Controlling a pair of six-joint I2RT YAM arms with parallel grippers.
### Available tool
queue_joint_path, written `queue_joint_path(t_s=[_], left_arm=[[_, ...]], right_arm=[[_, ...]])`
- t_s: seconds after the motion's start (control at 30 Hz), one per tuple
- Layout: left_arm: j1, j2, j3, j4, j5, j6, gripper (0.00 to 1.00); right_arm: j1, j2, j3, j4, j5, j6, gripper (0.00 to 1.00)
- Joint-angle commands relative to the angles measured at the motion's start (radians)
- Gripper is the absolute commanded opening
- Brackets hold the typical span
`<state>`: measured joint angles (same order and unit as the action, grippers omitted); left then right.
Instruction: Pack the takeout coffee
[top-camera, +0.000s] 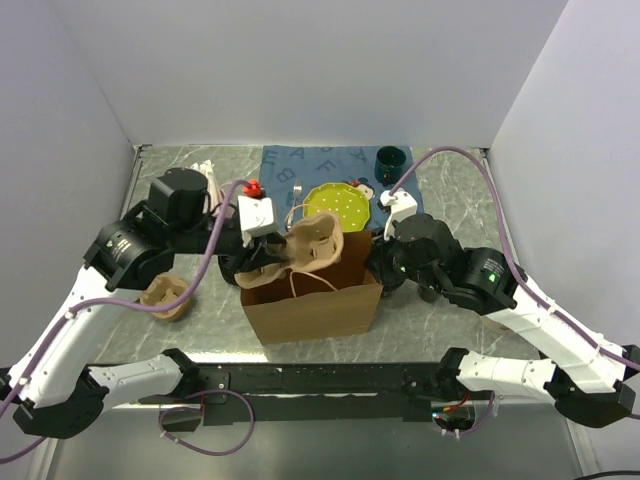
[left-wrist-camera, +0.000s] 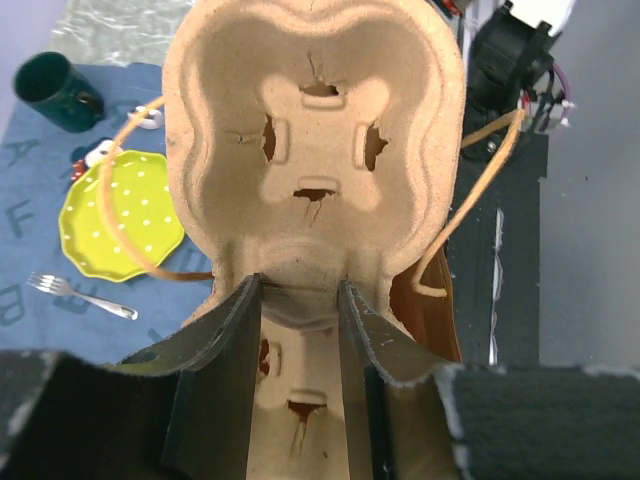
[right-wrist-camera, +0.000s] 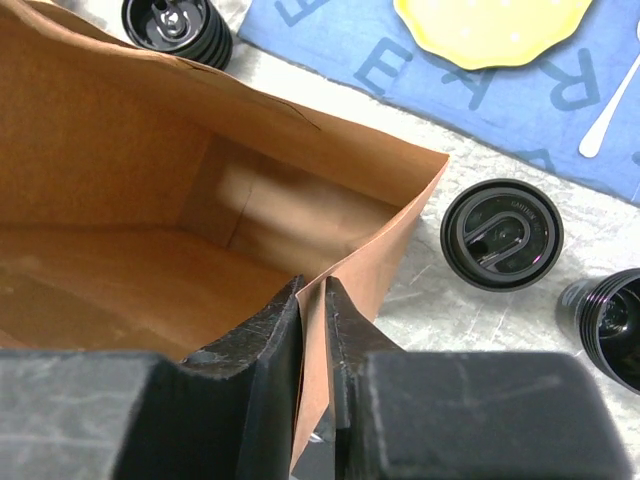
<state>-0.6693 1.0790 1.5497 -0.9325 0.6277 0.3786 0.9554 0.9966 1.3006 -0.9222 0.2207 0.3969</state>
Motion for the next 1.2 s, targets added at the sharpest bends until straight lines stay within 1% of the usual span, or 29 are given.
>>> queue_joint_path(t_s=[0.0, 0.33, 0.67, 0.73, 0.8, 0.87, 0.9, 0.93, 1.0, 1.03, 1.07, 1.1, 1.13, 1.17], left_arm=[[-0.061, 0.024, 0.009, -0.017, -0.065, 0.019, 0.2], [-0.165, 0.032, -0.005, -0.011, -0.16, -0.04, 0.2], [-0.257, 0.05, -0.049, 0.092, -0.244, -0.116, 0.2], [-0.259, 0.032, -0.069, 0.145, -0.299, -0.171, 0.24], [-0.257, 0.013, -0.082, 0.185, -0.365, -0.243, 0.32], [-0.259, 0.003, -0.08, 0.199, -0.437, -0.306, 0.33], [-0.259, -0.001, -0.074, 0.199, -0.491, -0.372, 0.33], [-0.259, -0.001, -0.063, 0.18, -0.57, -0.43, 0.34], [-0.259, 0.01, -0.019, 0.14, -0.664, -0.536, 0.38], [-0.257, 0.015, -0.001, 0.089, -0.756, -0.565, 0.39], [-0.259, 0.025, 0.031, 0.06, -0.788, -0.607, 0.41], [-0.257, 0.03, 0.047, 0.032, -0.809, -0.662, 0.45], [-0.259, 0.036, 0.064, 0.0, -0.819, -0.678, 0.47], [-0.259, 0.038, 0.079, -0.043, -0.832, -0.696, 0.51]], right_arm=[[-0.017, -0.019, 0.009, 0.049, 0.02, -0.006, 0.2], [-0.03, -0.016, 0.019, 0.057, 0.005, 0.005, 0.18], [-0.032, -0.035, -0.001, 0.068, -0.009, 0.013, 0.18], [-0.033, -0.033, 0.006, 0.059, -0.009, 0.016, 0.19], [-0.033, -0.032, 0.011, 0.057, -0.007, 0.017, 0.21], [-0.035, -0.032, 0.012, 0.054, -0.012, 0.017, 0.24], [-0.035, -0.032, 0.014, 0.052, -0.014, 0.019, 0.24], [-0.033, -0.033, 0.011, 0.052, -0.012, 0.019, 0.24], [-0.033, -0.038, 0.008, 0.049, -0.015, 0.023, 0.24], [-0.035, -0.036, 0.002, 0.051, -0.017, 0.025, 0.25], [-0.035, -0.039, 0.0, 0.051, -0.018, 0.025, 0.25], [-0.035, -0.038, -0.003, 0.051, -0.018, 0.026, 0.26], [-0.037, -0.039, -0.007, 0.049, -0.02, 0.029, 0.27], [-0.037, -0.041, -0.009, 0.049, -0.02, 0.033, 0.27]])
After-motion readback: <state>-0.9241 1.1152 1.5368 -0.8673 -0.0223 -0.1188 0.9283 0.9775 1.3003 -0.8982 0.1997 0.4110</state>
